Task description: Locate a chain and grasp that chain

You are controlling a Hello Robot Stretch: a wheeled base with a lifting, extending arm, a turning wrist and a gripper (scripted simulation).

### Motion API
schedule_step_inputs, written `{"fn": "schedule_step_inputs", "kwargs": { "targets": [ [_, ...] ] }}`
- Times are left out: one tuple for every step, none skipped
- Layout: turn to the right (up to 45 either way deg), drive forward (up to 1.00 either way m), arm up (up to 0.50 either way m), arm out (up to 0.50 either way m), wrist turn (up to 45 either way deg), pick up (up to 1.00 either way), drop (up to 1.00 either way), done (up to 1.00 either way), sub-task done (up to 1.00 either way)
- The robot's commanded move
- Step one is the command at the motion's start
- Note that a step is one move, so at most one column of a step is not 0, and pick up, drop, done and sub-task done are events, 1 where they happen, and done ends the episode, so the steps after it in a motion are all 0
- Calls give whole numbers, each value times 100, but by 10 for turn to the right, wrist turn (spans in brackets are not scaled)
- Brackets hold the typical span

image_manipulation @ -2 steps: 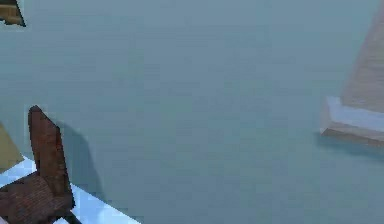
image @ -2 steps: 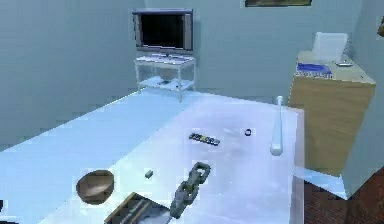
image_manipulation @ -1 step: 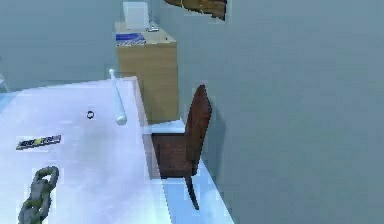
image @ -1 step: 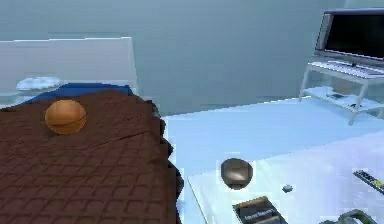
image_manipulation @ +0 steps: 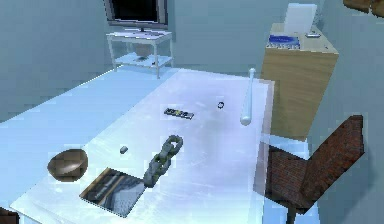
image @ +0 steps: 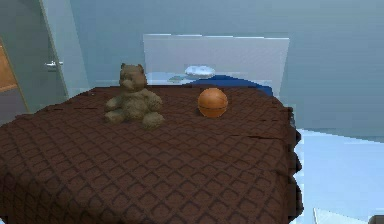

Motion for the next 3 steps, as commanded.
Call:
{"fn": "schedule_step_inputs", "kwargs": {
  "targets": [
    [0,0,50,0,0,0,0,0,0],
    [0,0,30,0,0,0,0,0,0],
    [0,0,0,34,0,0,0,0,0]
  ]
}}
